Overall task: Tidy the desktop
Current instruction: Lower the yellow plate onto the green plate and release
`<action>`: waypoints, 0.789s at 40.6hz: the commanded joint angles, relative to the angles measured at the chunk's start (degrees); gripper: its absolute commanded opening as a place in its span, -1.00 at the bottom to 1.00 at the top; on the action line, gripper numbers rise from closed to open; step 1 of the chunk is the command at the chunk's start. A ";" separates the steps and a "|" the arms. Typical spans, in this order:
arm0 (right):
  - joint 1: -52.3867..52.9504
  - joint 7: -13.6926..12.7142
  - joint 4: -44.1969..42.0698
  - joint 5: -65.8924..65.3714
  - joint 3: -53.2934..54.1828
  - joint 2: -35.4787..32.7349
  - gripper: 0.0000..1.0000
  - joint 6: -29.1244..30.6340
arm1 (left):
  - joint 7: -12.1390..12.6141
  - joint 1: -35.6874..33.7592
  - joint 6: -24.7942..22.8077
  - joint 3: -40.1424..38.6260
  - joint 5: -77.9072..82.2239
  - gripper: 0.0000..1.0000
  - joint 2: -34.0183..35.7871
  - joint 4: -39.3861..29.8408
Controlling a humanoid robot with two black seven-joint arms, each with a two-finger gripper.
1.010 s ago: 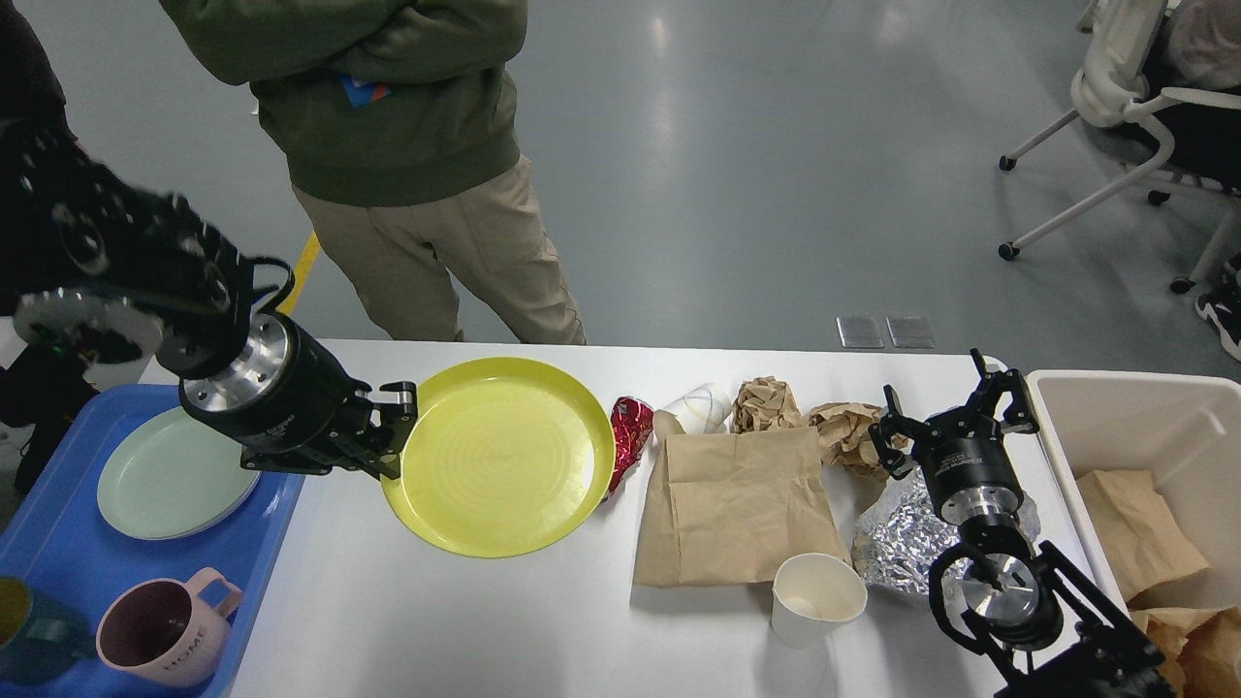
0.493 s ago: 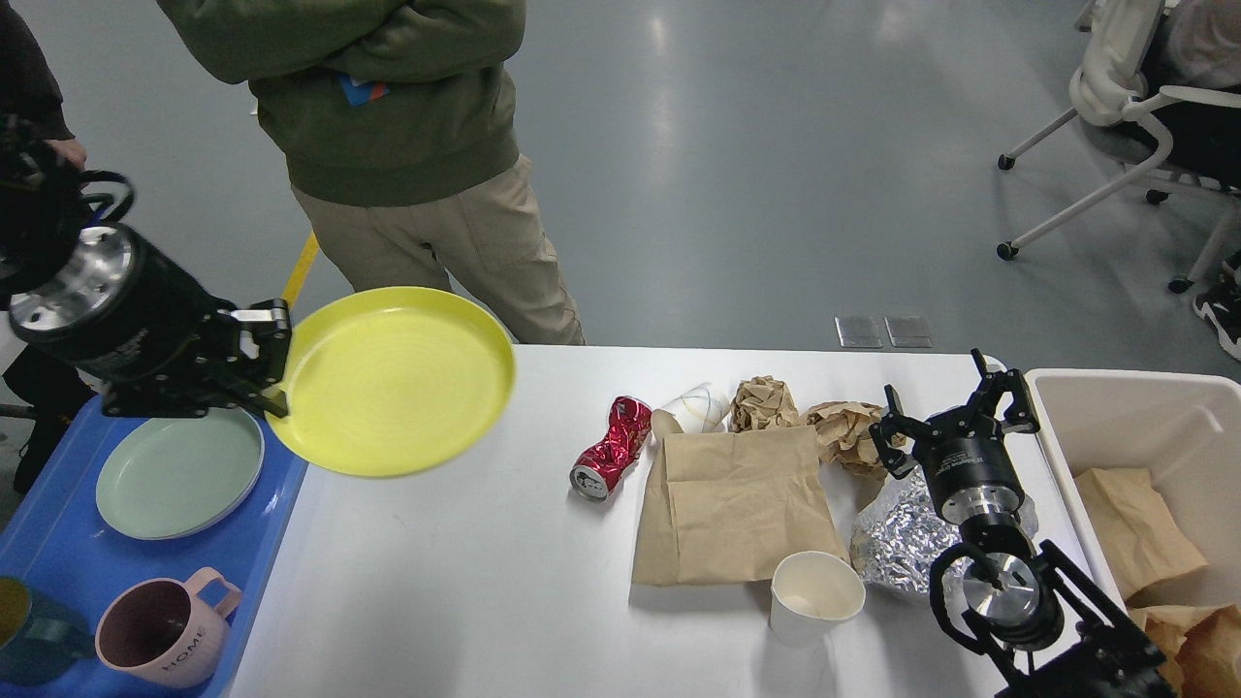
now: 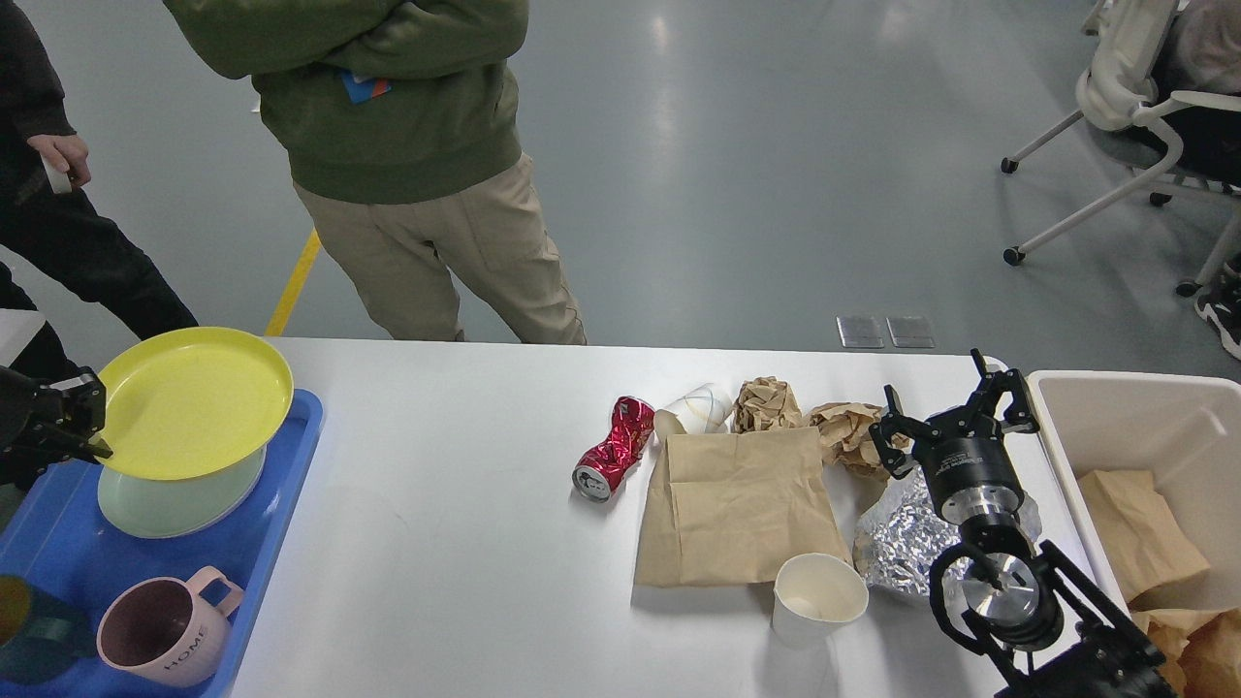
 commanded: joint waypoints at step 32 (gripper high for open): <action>-0.01 0.00 -0.01 0.00 0.00 -0.01 1.00 0.00 | 14.73 32.42 18.07 -33.11 5.30 -1.00 -4.64 23.13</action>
